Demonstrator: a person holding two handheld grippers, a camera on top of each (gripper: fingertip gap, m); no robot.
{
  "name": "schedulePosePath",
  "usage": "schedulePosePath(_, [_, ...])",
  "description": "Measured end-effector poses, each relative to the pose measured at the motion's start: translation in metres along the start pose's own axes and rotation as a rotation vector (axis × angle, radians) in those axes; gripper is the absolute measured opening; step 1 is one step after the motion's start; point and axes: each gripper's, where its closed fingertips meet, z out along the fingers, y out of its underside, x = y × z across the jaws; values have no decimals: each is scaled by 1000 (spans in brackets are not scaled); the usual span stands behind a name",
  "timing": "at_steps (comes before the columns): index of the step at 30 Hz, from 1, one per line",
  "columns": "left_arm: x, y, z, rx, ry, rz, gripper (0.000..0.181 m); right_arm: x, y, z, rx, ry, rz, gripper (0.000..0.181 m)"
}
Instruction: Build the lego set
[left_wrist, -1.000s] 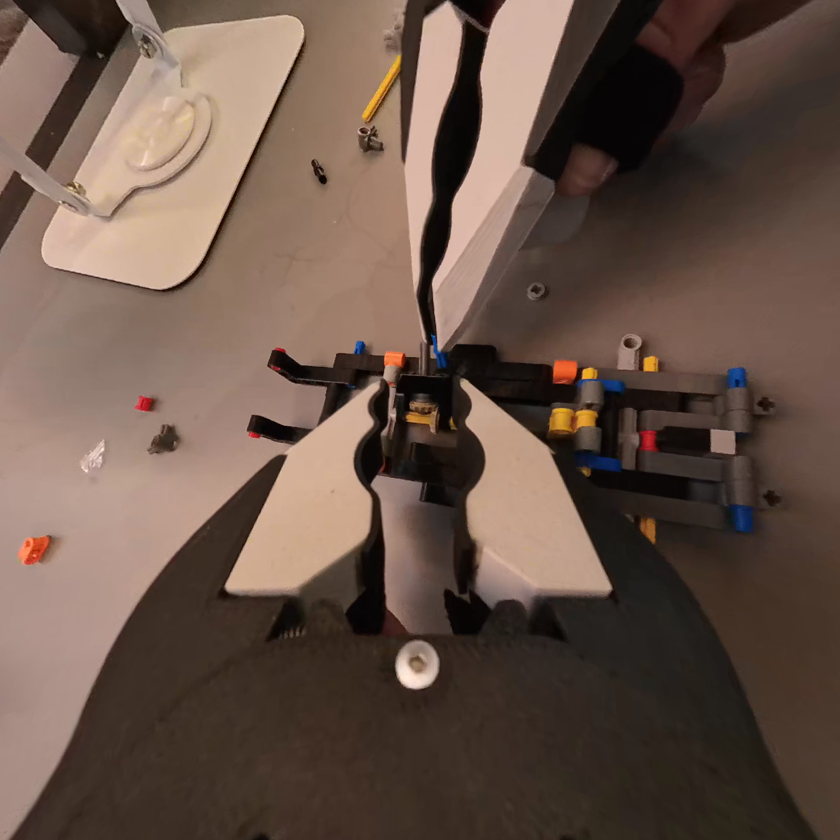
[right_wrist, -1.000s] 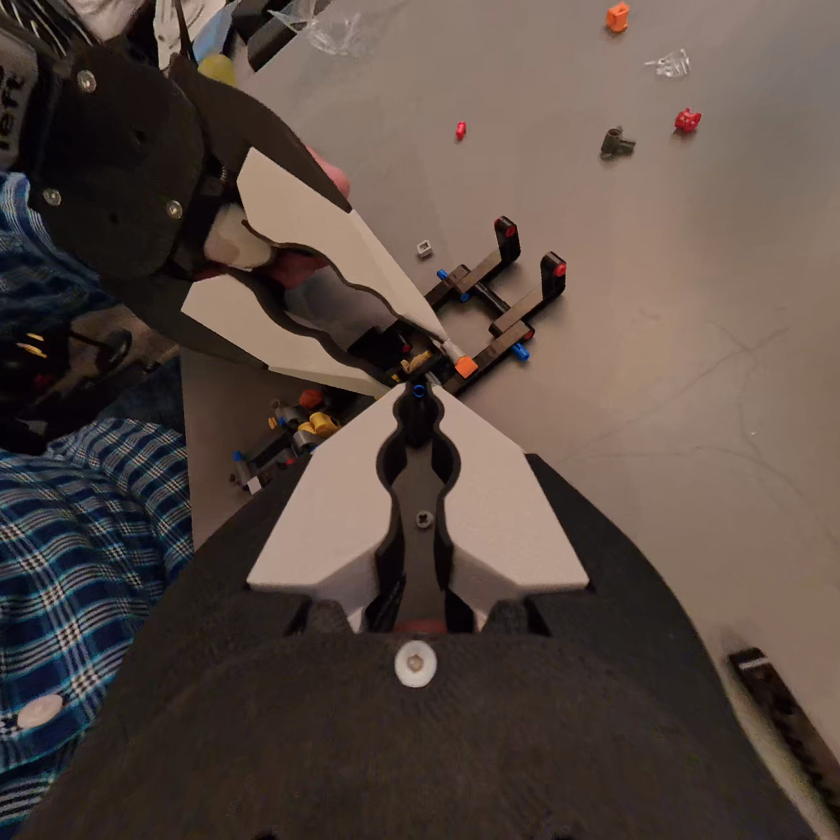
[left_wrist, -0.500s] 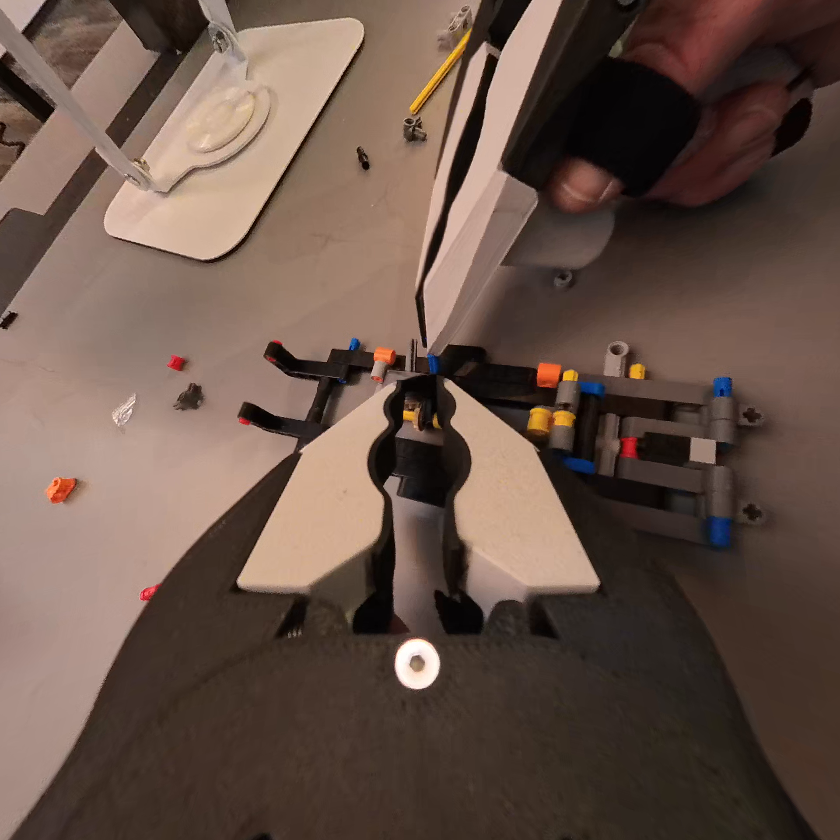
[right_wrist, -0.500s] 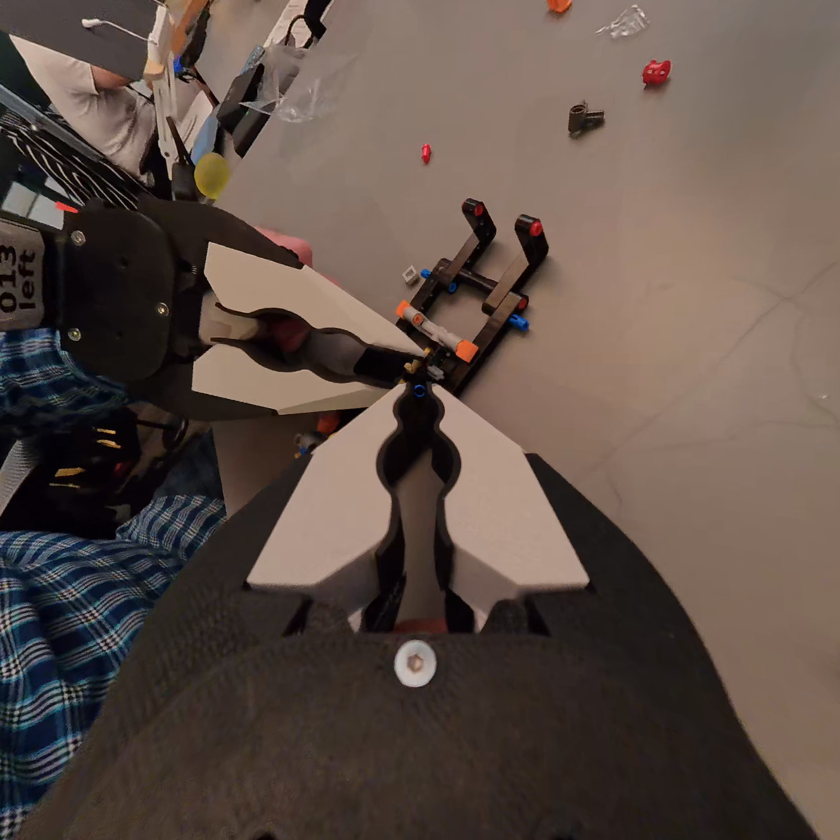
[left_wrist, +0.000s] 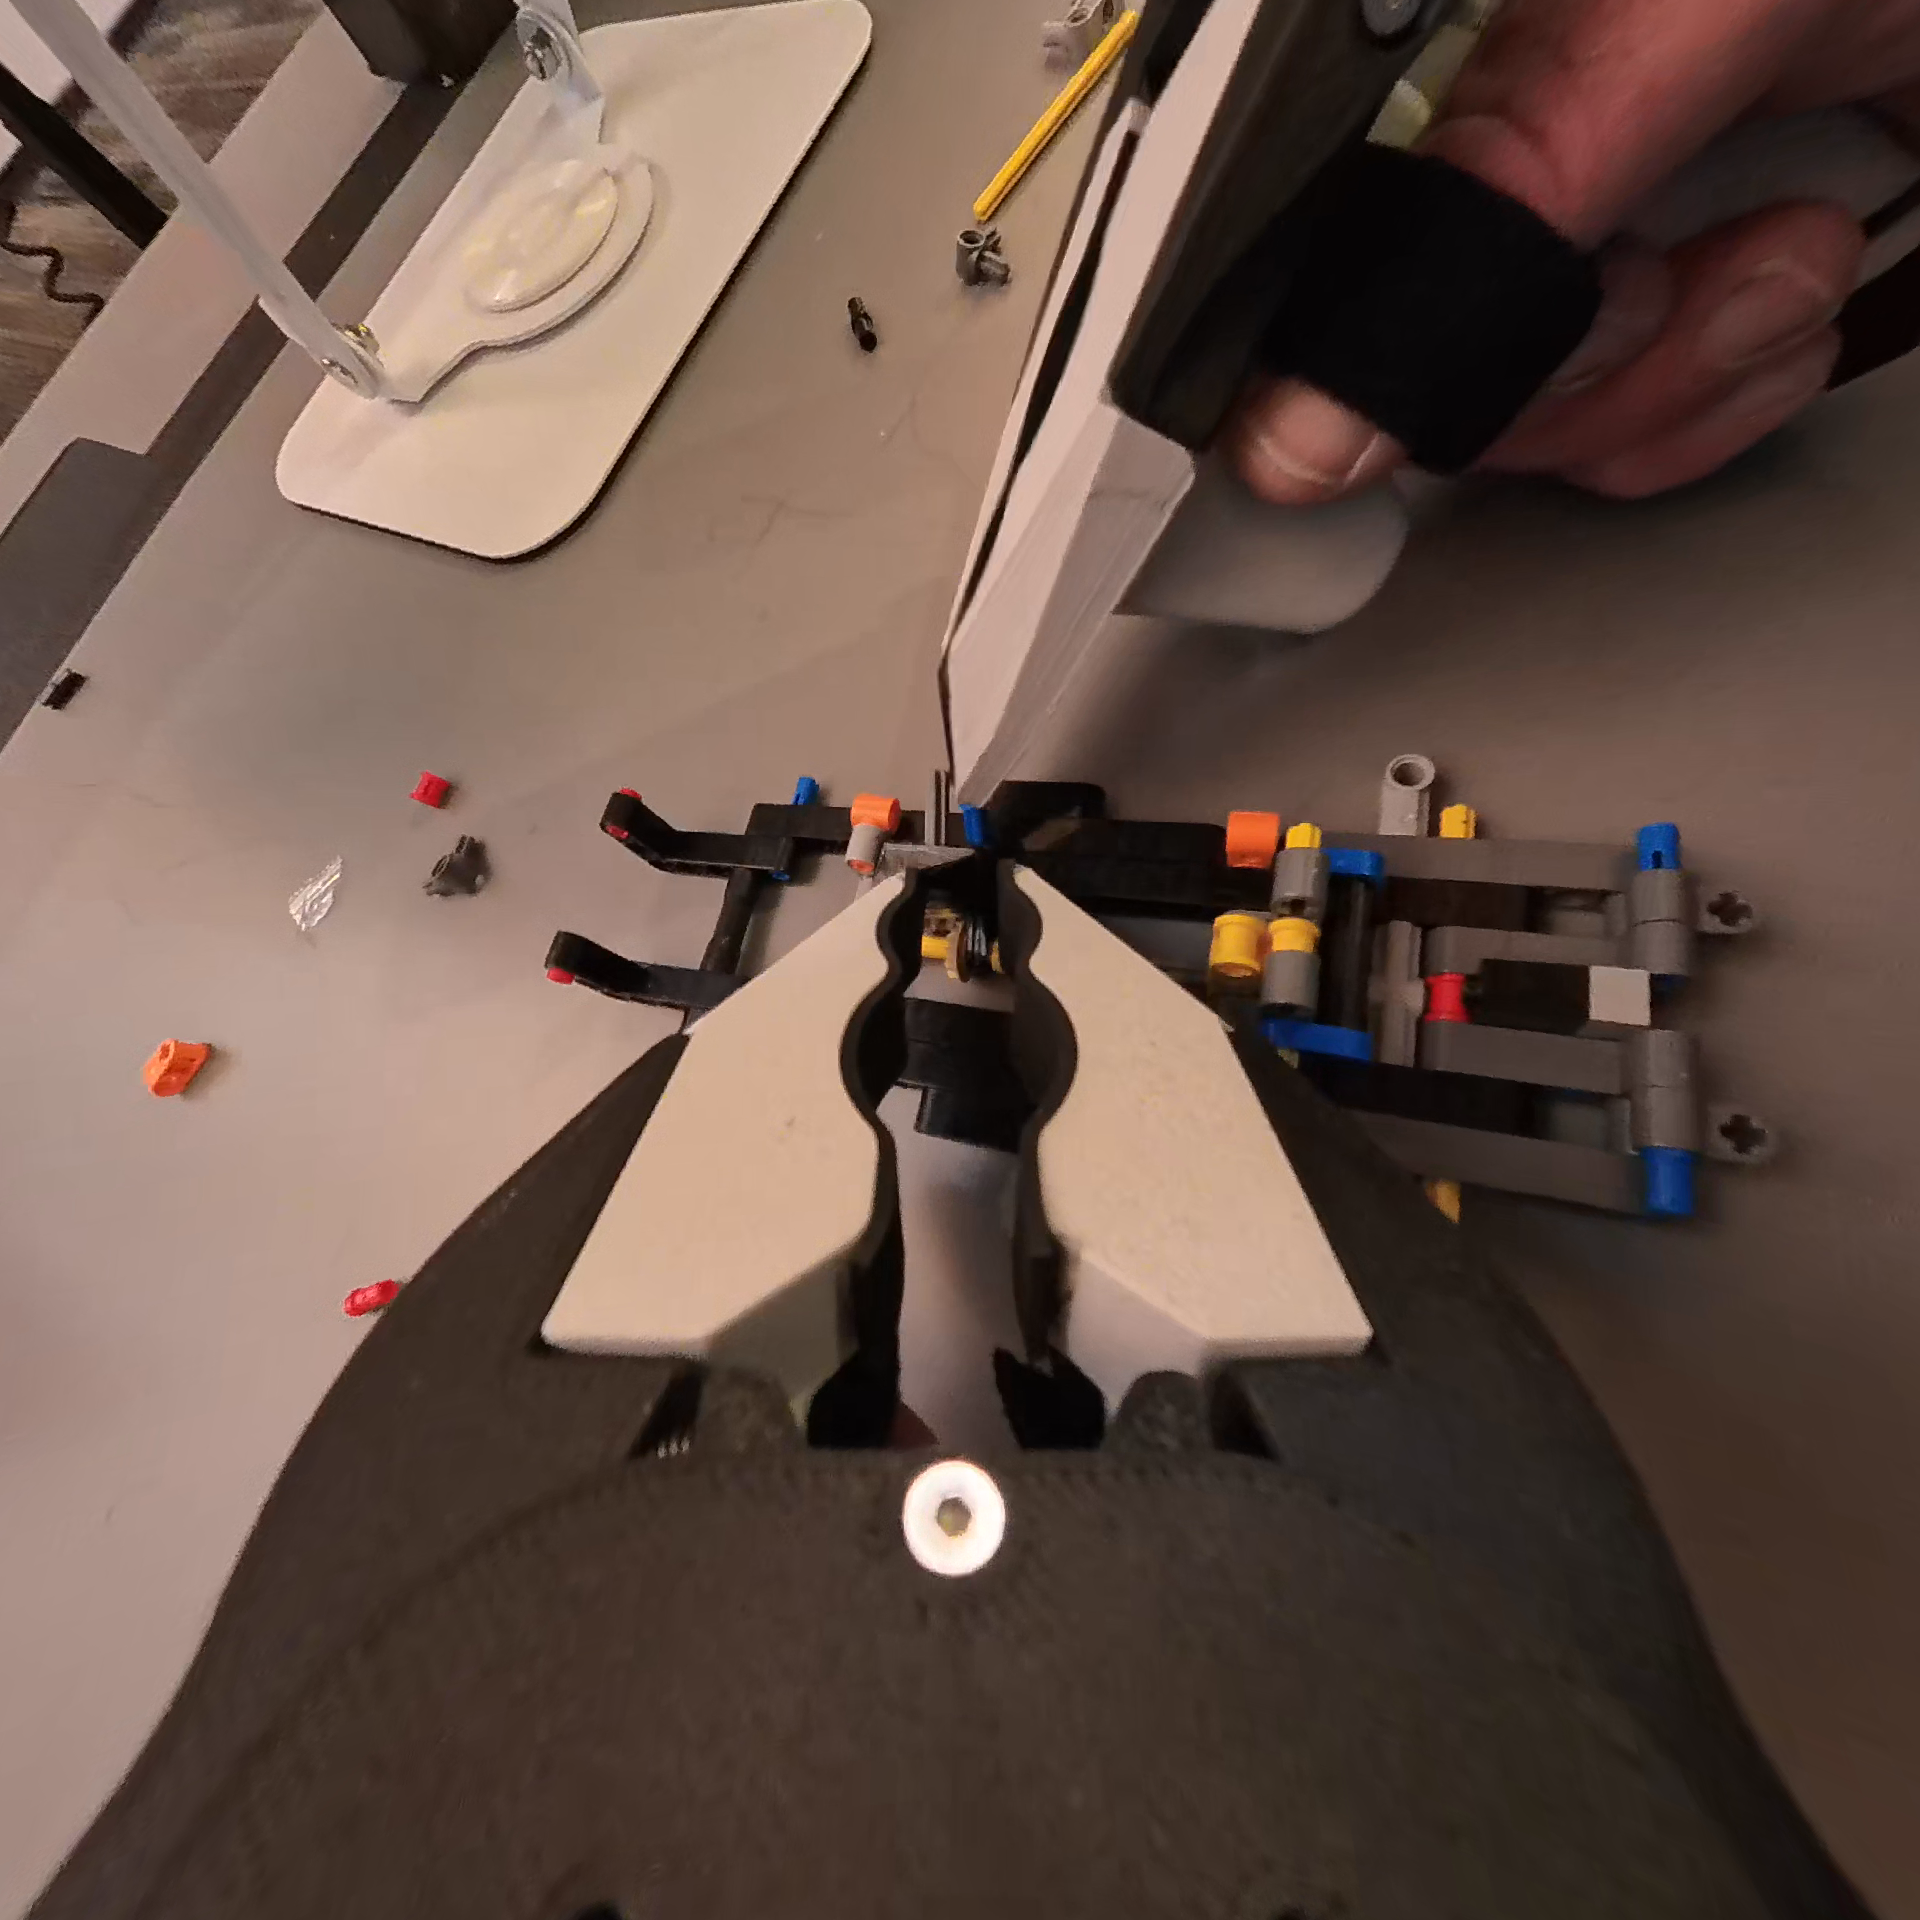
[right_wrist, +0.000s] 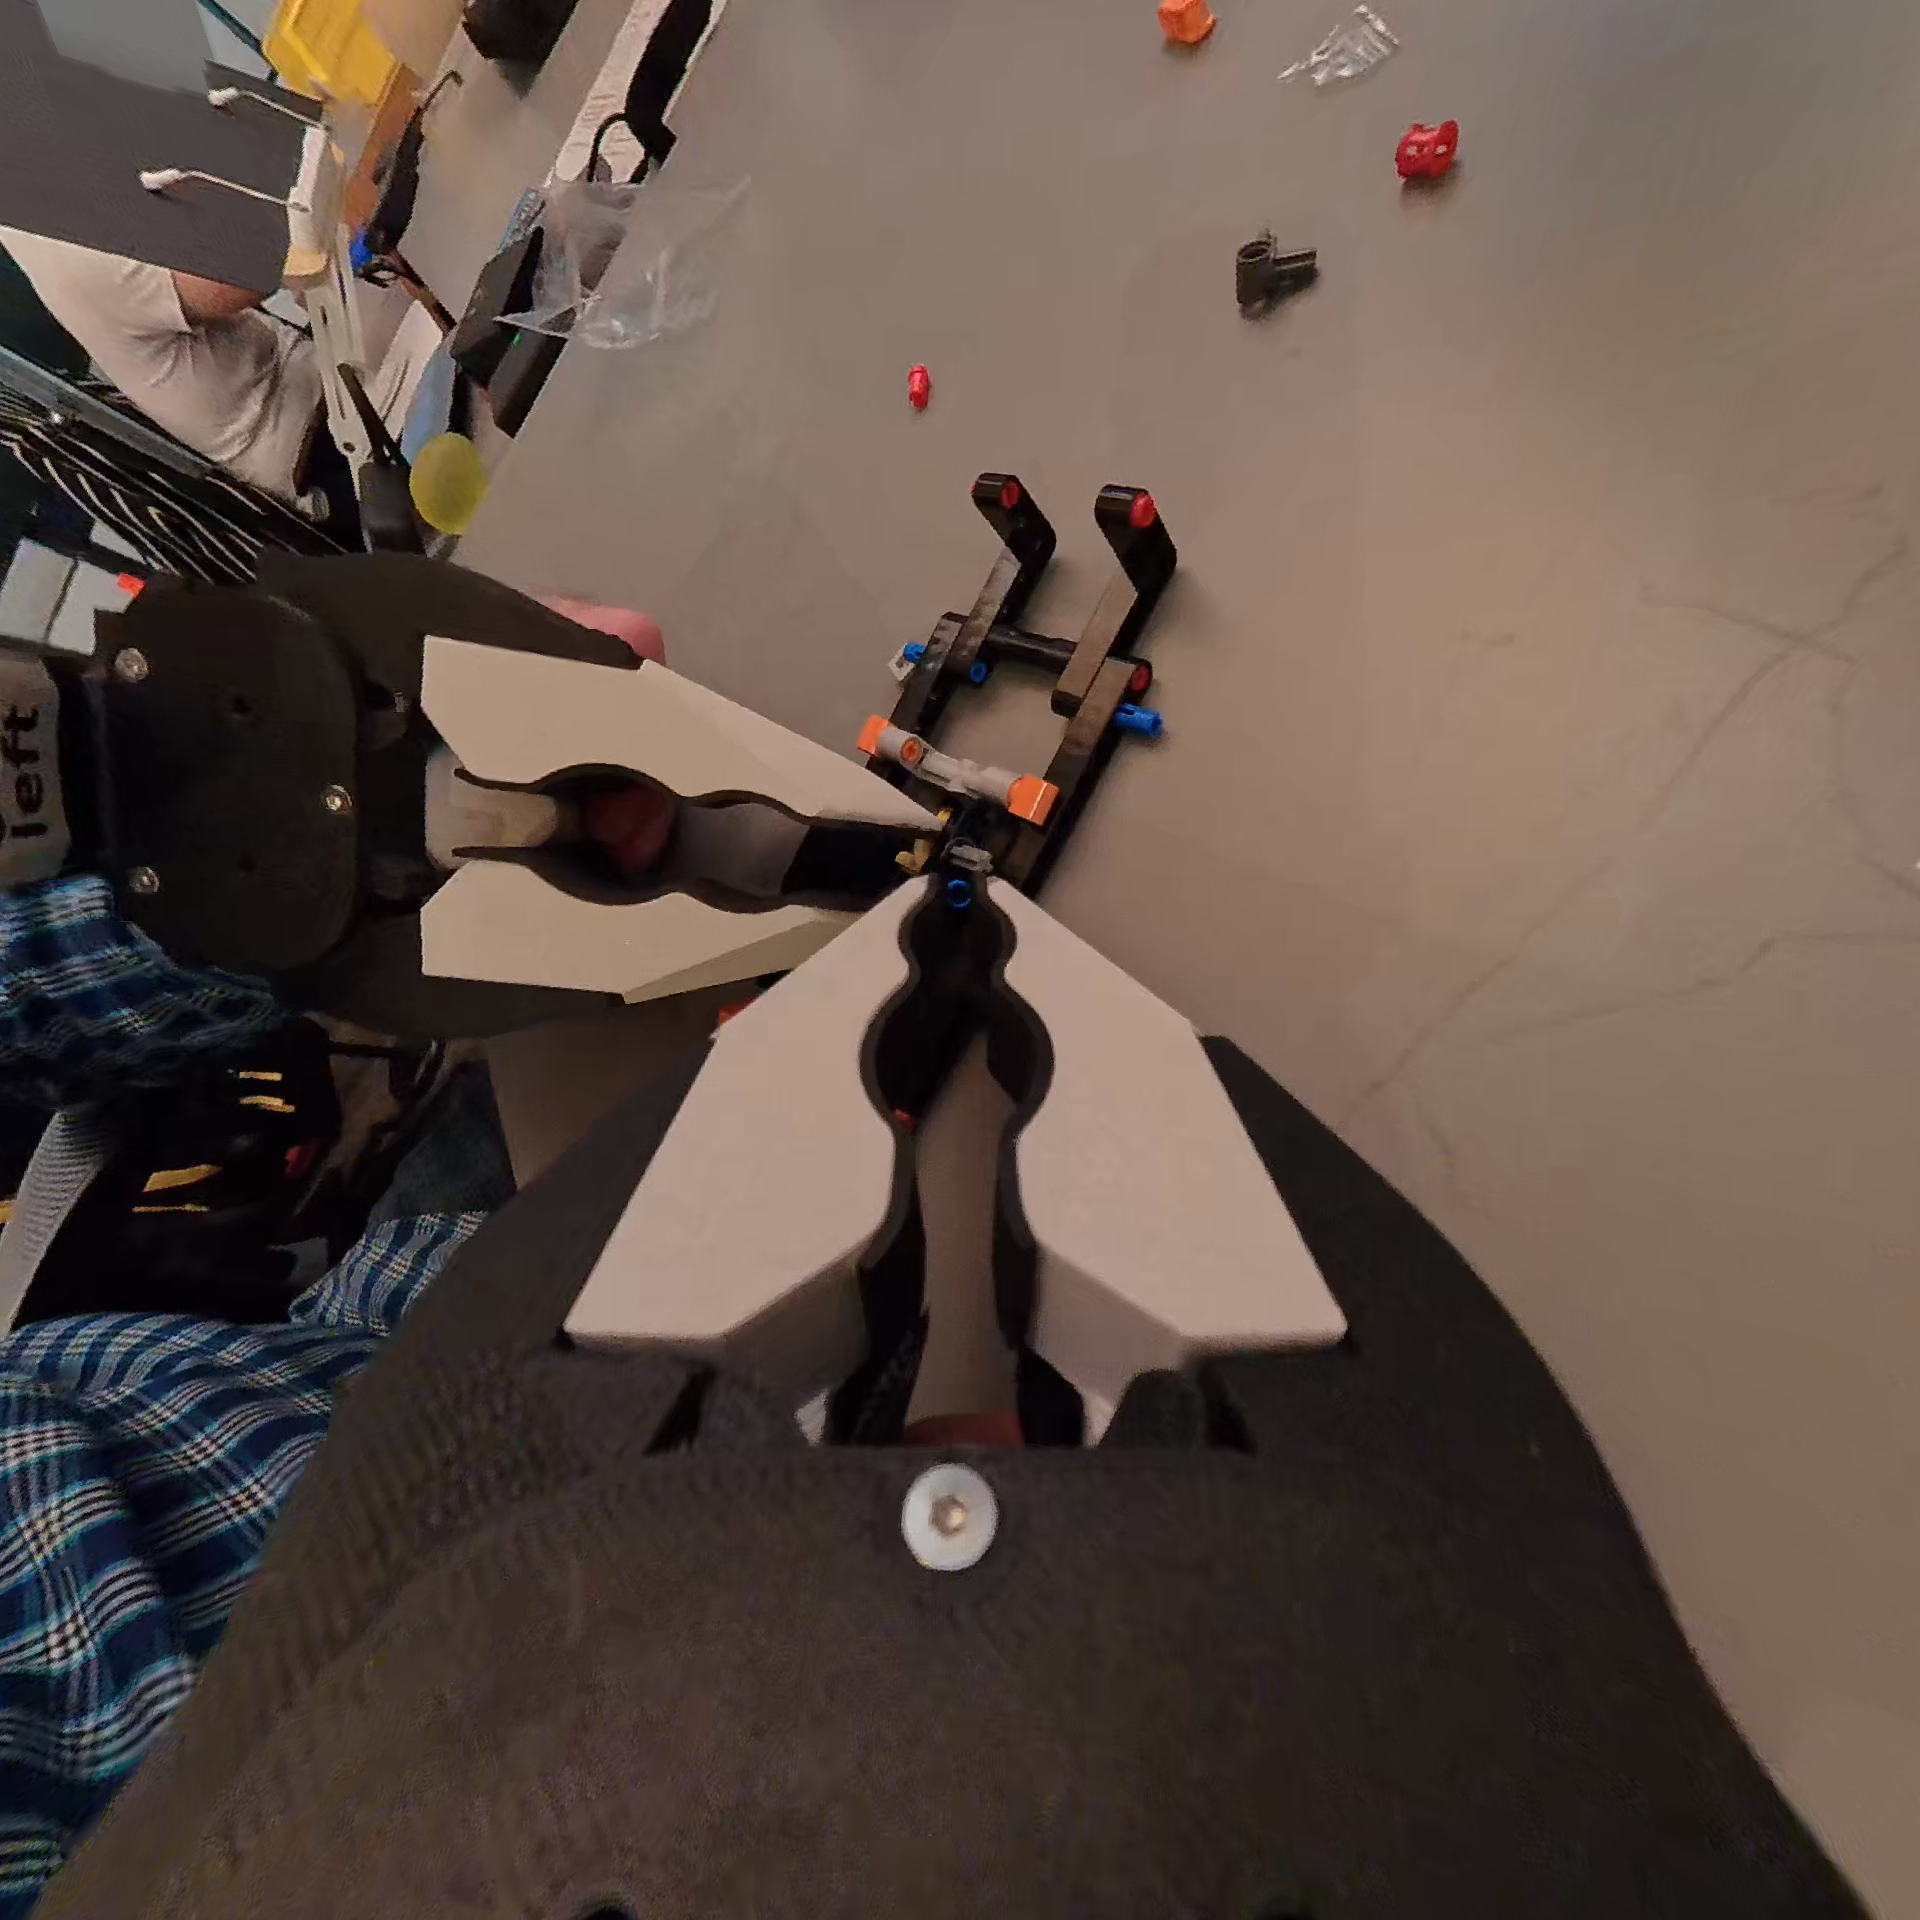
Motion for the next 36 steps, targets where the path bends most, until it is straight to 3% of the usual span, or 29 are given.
schedulePosePath(18, [1,0,0,1,-41,56,11,-2,0,-1,51,4,188,1])
schedulePosePath(27, [1,1,-1,1,-22,40,11,-4,1,0,-25,-15,-162,1])
schedulePosePath(36, [0,4,-2,-8,-7,2,14,-15,0,2,-59,-117,-301,0])
